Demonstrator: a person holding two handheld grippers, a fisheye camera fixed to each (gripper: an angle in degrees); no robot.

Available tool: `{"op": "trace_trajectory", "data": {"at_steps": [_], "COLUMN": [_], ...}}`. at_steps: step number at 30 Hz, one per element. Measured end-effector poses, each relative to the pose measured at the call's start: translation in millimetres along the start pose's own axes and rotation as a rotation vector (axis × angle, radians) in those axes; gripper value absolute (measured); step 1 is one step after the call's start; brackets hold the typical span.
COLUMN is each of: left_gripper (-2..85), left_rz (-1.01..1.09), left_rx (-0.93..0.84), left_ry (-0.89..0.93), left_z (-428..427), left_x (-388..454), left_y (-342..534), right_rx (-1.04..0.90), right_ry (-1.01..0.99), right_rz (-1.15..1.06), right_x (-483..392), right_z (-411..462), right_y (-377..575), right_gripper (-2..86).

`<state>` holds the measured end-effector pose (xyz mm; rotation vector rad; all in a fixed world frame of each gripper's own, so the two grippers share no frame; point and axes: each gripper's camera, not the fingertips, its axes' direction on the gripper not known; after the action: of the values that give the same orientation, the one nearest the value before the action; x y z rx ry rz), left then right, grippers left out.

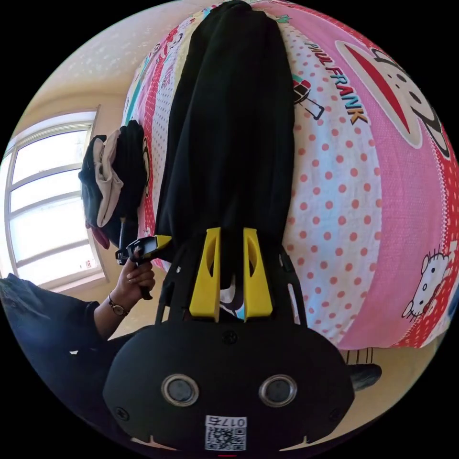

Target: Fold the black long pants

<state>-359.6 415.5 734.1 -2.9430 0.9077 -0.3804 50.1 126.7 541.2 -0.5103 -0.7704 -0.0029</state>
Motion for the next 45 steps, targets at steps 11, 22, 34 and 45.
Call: {"op": "trace_trajectory", "data": {"at_steps": [11,22,34,45], "left_gripper": [3.6,16.9,4.7,10.3], "left_rz": [0.17,0.277,0.174,0.157], "left_rx": [-0.097,0.177,-0.432,-0.34], "left_ry": [-0.041,-0.362,-0.212,-0.244], "left_z": [46.8,31.7,159.2,166.2], "left_x": [38.8,66.0,3.0,12.4], "left_y": [16.4,31.2,49.6,138.5], "right_rx": [0.164,0.311,-0.111,0.322], "right_ry": [-0.125,-0.101,0.061,0.147], "right_rz": [-0.095,0.076,-0.041,-0.033], "right_x": [12.8,83.1,59.2,6.9], "right_z": [-61.5,-40.0,-0.7,-65.6], "right_y": [37.9,22.1,42.5,-9.4], "right_gripper": [2.9,11.2,4.0,5.8]}}
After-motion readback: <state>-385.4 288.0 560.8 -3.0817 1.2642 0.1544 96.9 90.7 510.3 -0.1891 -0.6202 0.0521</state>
